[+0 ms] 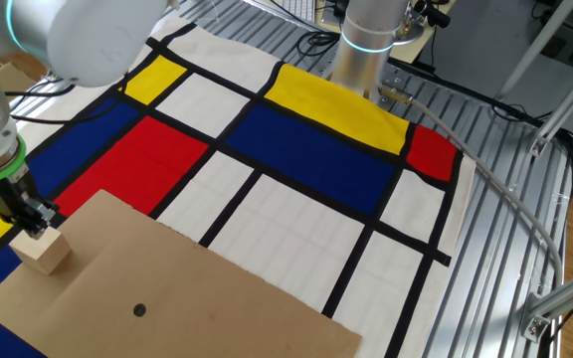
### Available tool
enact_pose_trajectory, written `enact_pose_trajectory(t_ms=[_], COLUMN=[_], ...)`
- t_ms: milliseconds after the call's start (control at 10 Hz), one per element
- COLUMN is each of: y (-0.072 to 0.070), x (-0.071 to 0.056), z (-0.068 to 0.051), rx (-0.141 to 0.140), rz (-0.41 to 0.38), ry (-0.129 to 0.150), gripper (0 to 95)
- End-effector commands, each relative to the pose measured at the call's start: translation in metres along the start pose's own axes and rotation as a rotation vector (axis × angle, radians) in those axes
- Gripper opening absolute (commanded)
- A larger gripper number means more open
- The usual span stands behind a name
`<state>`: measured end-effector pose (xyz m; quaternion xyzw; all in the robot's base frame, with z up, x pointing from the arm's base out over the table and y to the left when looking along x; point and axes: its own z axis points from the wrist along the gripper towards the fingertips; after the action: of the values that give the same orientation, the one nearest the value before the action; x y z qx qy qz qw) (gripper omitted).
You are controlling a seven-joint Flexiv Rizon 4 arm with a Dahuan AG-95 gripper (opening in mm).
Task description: Grab the block and place it at the designated location
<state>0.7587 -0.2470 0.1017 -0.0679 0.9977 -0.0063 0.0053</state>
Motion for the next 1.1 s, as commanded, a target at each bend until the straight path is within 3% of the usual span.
enact_pose_trajectory(t_ms=[100, 600, 1100], y=[-0.004, -0.016, -0.017], x=[0.0, 0.006, 0.006], z=[0.002, 0.009, 0.01], rx=[0.004, 0.005, -0.006], rz=[-0.002, -0.009, -0.003], ry=[0.003, -0.007, -0.008], gripper=[0.0, 0.0, 0.0])
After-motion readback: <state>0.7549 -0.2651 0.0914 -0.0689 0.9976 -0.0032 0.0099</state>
